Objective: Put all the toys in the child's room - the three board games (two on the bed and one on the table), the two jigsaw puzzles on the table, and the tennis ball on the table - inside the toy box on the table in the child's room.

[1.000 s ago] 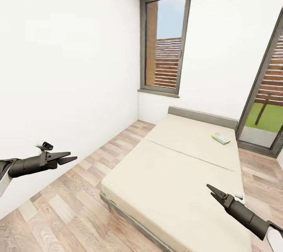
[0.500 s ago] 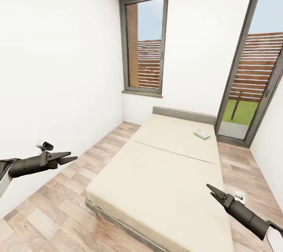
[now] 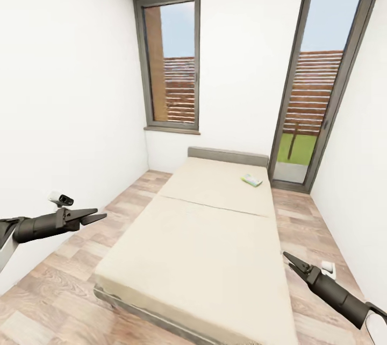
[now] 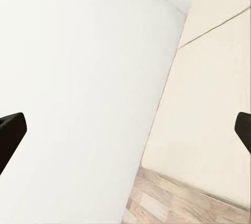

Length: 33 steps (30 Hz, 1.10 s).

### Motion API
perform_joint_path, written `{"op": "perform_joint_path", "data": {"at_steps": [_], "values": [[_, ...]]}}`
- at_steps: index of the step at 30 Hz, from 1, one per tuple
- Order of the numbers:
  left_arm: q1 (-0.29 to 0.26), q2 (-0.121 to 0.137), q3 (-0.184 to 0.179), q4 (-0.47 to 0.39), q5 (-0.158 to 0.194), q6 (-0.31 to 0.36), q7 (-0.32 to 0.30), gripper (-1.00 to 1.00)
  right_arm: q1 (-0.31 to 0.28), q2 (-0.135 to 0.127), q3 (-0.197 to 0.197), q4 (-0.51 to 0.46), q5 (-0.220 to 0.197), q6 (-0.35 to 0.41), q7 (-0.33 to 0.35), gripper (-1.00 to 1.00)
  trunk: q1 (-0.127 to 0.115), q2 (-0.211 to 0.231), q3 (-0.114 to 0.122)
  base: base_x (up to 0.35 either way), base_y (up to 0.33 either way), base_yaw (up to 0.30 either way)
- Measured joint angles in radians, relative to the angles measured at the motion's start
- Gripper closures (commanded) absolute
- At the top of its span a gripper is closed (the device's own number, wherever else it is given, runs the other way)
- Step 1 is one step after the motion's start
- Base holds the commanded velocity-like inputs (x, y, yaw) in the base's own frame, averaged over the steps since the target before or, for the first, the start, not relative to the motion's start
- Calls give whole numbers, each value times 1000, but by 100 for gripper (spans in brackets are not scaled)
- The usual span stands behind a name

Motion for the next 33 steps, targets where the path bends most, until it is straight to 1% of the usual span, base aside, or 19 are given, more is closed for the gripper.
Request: {"op": "perform_joint_path", "data": {"at_steps": [9, 21, 26, 33], "values": [[0, -1, -1, 0, 0, -1, 0, -100, 0, 0, -1, 0, 0, 1, 0, -100, 0, 0, 6, -86, -243, -279], [0, -8, 0, 0, 0, -3, 0, -100, 0, 0, -1, 0, -1, 1, 0, -100, 0, 0, 14, -7, -274, -279], [0, -10, 0, 0, 0, -16, 0, -100, 0, 0, -1, 0, -2, 1, 0, -100, 0, 0, 16, 110, -270, -261], [0, -13, -1, 0, 0, -26, 0, -100, 0, 0, -1, -2, -3, 1, 0, -100, 0, 0, 17, 216, -257, -66]]}}
